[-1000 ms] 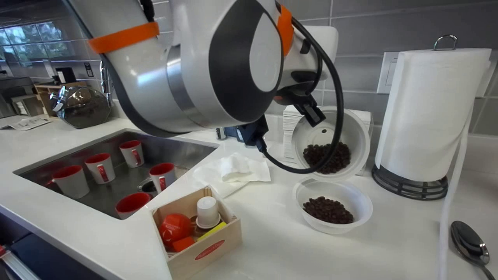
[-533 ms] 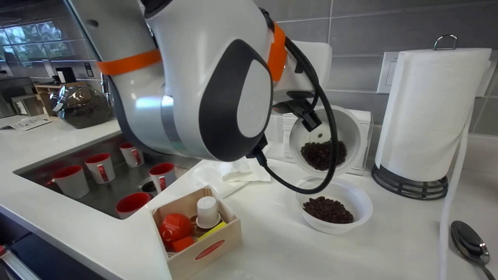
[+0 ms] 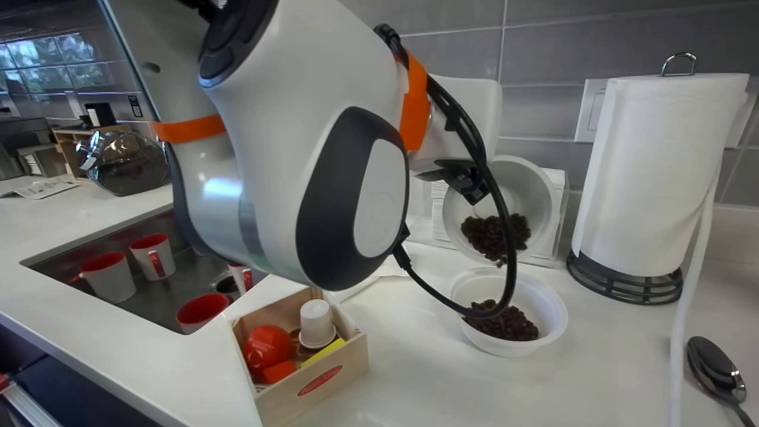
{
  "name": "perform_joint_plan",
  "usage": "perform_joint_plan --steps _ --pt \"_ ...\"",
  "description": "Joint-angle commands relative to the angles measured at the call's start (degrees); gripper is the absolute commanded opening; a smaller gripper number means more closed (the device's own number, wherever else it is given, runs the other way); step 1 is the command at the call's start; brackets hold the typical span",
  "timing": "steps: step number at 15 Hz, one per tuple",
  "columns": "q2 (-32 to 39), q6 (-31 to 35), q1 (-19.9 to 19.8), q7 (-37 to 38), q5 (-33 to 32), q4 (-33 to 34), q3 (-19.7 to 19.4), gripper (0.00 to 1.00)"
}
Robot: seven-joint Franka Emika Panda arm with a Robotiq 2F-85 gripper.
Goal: Pick up the orange ball and small white cup, put them in the wooden box, pour the contents of the left plate into the right plate
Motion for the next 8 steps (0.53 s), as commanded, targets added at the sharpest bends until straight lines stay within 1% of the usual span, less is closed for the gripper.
perform_joint_plan --steps 1,7,8 --pt "1.6 5.0 1.9 -1.1 1.2 0.0 -2.5 0.00" --pt "3.8 10.0 2.4 -2.0 1.2 0.0 -3.8 0.00" --pt "2.7 8.9 0.6 -1.9 0.9 0.0 -2.0 0.00"
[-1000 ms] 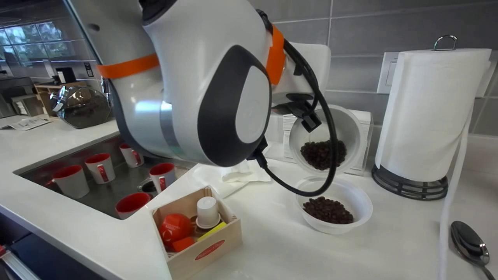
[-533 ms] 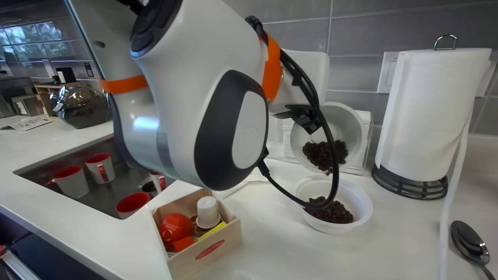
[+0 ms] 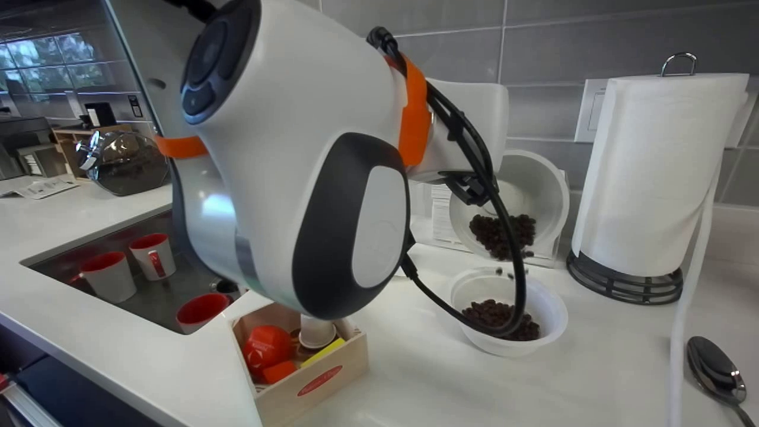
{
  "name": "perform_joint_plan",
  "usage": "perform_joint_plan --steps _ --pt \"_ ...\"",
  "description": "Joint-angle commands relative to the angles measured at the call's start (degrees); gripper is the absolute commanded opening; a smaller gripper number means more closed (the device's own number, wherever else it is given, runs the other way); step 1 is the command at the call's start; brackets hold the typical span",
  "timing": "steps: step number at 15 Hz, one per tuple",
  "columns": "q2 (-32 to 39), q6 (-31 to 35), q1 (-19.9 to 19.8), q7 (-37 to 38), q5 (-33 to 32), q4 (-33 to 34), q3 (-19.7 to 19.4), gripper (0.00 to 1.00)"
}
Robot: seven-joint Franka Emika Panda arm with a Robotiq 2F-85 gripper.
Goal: Pick up the orange ball and small white cup, put them in the wooden box, pour the contents of the left plate into the right plate
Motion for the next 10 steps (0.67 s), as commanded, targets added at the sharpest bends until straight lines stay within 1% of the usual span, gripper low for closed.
perform_joint_plan --steps 1,6,10 --pt "-0.1 1.6 -0.9 -1.1 0.8 0.0 1.5 0.00" --pt "-1.5 1.6 -3.0 -1.1 0.9 0.3 4.2 0.00" --pt "-2.9 1.6 -5.5 -1.4 1.0 0.0 6.9 0.00"
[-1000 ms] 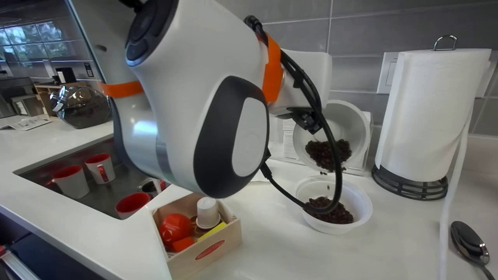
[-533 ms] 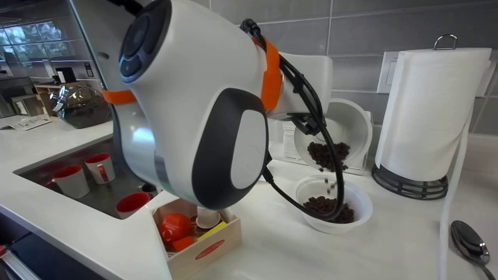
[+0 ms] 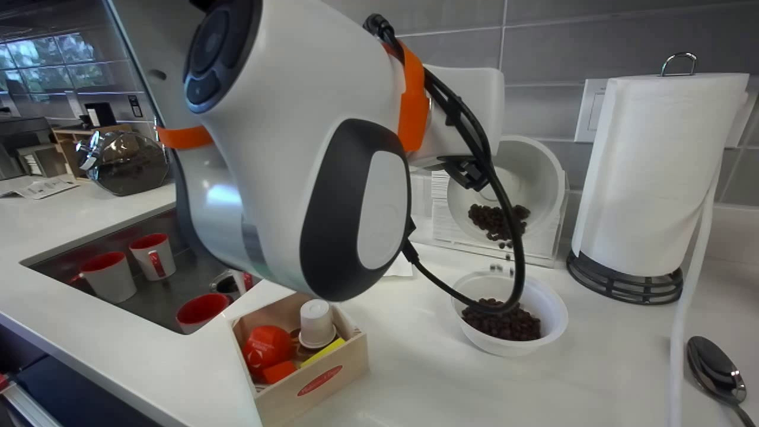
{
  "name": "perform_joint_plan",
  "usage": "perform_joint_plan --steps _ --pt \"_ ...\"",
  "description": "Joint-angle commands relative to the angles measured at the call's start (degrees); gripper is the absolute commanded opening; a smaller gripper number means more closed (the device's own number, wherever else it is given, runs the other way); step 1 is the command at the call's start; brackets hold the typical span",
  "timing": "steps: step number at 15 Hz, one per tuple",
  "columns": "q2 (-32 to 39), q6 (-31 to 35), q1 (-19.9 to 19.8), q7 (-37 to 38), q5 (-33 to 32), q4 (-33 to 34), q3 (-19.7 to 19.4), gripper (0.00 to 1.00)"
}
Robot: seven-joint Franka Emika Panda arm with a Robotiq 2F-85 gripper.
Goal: Pick up the orange ball and small white cup, put them in the wooden box, pour the contents of the left plate into the right plate
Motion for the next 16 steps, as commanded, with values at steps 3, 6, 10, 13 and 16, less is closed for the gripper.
perform_joint_plan --steps 3,6,10,13,16 --pt "-2.8 1.5 -4.7 -1.4 0.8 -0.3 4.6 0.00" --pt "-3.4 1.5 -6.8 -1.7 0.9 -0.3 6.4 0.00" --pt "-3.5 1.5 -9.4 -2.7 0.8 -0.1 8.8 0.00" --pt "-3.8 1.5 -11.9 -3.5 0.6 0.1 11.3 0.00" --pt "-4.3 1.5 -14.5 -4.0 0.3 0.2 14.0 0.00"
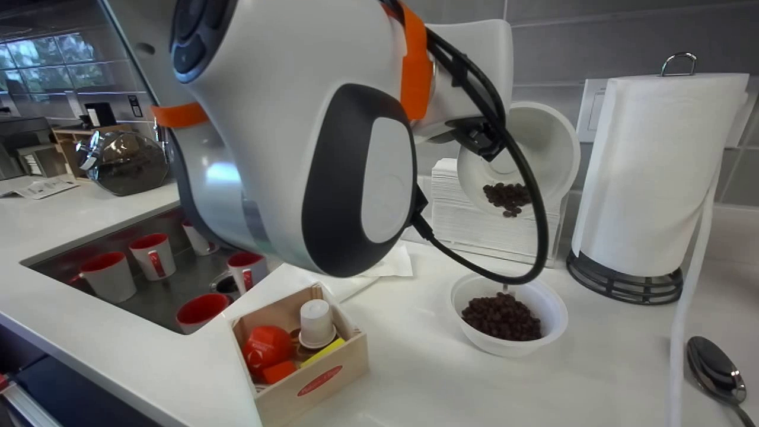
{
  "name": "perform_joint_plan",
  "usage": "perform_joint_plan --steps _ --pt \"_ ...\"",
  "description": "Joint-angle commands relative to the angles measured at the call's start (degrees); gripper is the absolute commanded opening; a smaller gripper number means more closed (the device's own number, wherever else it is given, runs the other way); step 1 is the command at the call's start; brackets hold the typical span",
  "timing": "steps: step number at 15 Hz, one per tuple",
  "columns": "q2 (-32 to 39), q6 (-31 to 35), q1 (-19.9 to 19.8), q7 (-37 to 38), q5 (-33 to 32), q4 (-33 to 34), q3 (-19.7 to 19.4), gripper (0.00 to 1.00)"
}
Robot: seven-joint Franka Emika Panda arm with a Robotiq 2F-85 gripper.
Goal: Pick up the orange ball and small white cup, put them in the wooden box, pour the contents of the left plate into the right plate
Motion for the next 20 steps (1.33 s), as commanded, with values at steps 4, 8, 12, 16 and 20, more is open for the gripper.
perform_joint_plan --steps 4,8,12,16,20 --pt "-1.1 1.5 -6.4 -2.0 -0.2 0.2 6.3 0.00" --pt "-0.9 1.5 -10.4 -3.6 0.1 0.9 10.8 0.00" --pt "-0.4 1.5 -15.1 -5.6 0.6 2.1 16.3 0.00" --pt "0.7 1.7 -17.9 -8.9 1.0 0.3 19.1 0.00" --pt "2.1 1.8 -20.2 -11.3 1.0 -0.4 21.0 0.00"
